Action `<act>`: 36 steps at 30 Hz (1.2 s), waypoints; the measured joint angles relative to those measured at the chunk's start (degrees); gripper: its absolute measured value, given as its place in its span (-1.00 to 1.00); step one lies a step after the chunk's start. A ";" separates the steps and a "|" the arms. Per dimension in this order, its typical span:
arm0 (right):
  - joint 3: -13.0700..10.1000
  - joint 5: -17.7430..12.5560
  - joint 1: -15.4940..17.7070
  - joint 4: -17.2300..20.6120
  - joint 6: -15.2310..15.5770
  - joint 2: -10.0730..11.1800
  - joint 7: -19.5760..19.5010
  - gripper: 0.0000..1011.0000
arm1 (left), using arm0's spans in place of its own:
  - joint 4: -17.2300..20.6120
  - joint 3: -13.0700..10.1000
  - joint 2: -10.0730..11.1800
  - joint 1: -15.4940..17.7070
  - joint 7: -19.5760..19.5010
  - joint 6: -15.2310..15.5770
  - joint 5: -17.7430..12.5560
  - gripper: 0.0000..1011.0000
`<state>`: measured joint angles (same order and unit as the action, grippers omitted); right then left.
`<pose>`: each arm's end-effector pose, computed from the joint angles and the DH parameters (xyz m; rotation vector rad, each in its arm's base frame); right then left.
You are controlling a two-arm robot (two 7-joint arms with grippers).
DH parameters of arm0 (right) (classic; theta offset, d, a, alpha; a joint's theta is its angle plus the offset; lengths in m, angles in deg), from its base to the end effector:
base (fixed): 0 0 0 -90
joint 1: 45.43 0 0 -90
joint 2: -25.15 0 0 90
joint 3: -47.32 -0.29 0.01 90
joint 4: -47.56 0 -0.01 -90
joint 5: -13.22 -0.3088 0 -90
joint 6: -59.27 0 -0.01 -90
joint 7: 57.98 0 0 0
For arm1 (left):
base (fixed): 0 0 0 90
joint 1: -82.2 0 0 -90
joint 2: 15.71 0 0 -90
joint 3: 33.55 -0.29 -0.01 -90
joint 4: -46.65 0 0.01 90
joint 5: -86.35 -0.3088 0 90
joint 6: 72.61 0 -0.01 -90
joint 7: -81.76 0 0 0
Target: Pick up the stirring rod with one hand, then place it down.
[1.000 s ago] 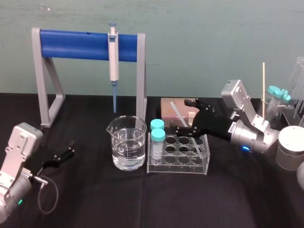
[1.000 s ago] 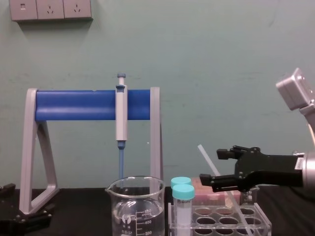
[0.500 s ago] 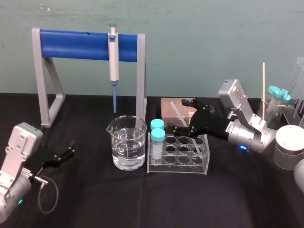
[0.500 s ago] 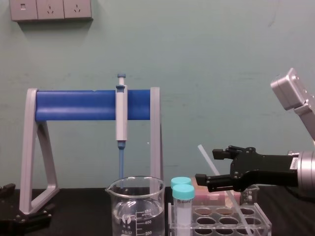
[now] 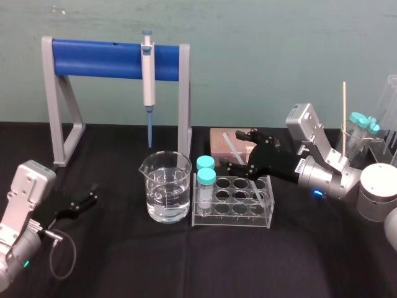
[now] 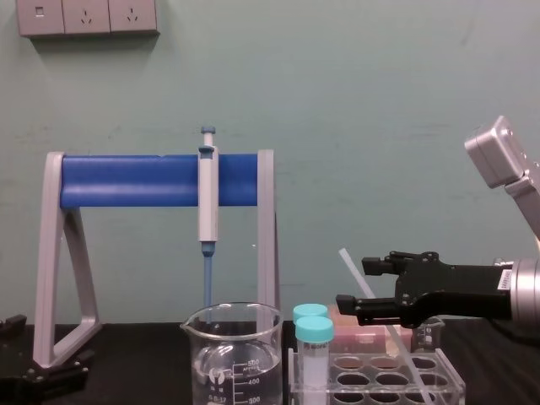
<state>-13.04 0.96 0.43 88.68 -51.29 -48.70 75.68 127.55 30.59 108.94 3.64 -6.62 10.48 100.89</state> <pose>0.5115 -0.0474 -0.2592 -0.2236 -0.3021 -0.6036 0.3581 0.0827 -0.3022 0.3045 -0.2854 1.2480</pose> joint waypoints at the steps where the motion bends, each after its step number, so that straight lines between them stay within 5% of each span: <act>1: 0.00 0.00 0.00 0.01 0.00 0.00 0.00 0.71 | 0.00 0.00 0.00 0.00 0.00 0.00 0.00 0.98; 26: 0.00 -0.05 0.08 0.07 0.02 0.06 -0.07 -0.82 | 0.00 0.00 0.00 0.00 0.00 0.00 0.00 0.98; 36: 0.00 -0.06 0.08 0.07 0.01 0.06 -0.07 -0.87 | 0.00 0.00 0.00 0.00 0.00 0.00 0.00 0.98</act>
<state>-13.05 0.90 0.51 88.74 -51.27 -48.65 75.60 127.55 30.59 108.94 3.63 -6.62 10.48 100.89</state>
